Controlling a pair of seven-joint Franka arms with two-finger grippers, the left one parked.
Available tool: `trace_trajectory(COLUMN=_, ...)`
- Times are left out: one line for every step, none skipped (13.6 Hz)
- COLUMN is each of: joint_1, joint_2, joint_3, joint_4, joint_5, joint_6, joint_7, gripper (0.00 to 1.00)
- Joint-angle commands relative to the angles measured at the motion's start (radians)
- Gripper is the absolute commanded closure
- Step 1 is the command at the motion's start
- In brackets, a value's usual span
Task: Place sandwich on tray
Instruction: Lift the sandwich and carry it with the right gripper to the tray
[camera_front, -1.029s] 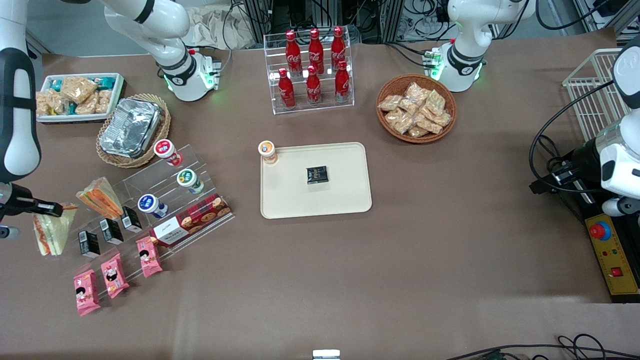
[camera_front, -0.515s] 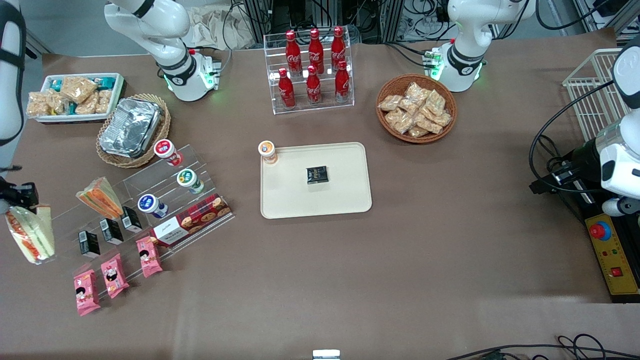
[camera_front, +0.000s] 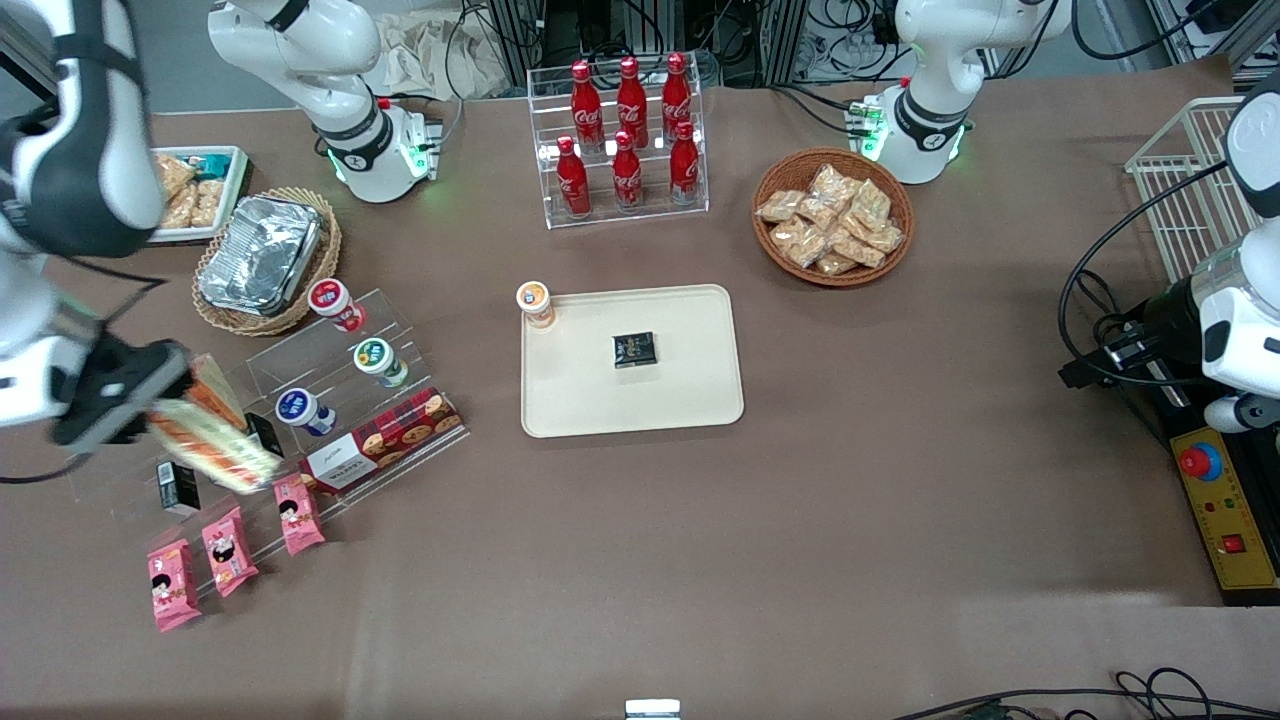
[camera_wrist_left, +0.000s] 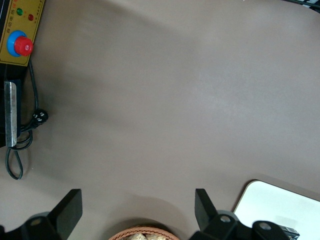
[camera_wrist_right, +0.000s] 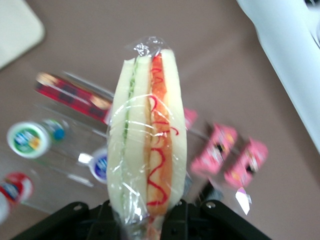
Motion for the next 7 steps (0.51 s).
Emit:
trace_trajectory(joint_1=0.116, joint_2=0.035, joint_3=0.039, joint_4=0.007, joint_5=0.004, joint_6=-0.005, joint_7=-0.015, gripper=1.00)
trace_trajectory(joint_1=0.168, joint_2=0.059, joint_3=0.043, joint_4=0.007, joint_5=0.013, joint_6=-0.003, joint_7=-0.017, gripper=1.00)
trace_trajectory(joint_1=0.210, joint_2=0.087, joint_3=0.046, joint_4=0.009, joint_5=0.056, joint_6=0.001, joint_7=-0.023, gripper=1.00)
trace_trajectory(joint_1=0.259, joint_2=0.110, joint_3=0.045, joint_4=0.007, joint_5=0.088, joint_6=0.015, joint_7=-0.027, gripper=1.00)
trace_trajectory(joint_1=0.309, joint_2=0.156, joint_3=0.043, joint_4=0.007, joint_5=0.089, joint_6=0.044, joint_7=-0.028, gripper=1.00)
trace_trajectory(joint_1=0.351, joint_2=0.194, joint_3=0.045, joint_4=0.007, joint_5=0.089, joint_6=0.087, joint_7=-0.034, gripper=1.00)
trace_trajectory(joint_1=0.383, joint_2=0.232, joint_3=0.045, joint_4=0.007, joint_5=0.092, joint_6=0.124, joint_7=-0.069, gripper=1.00)
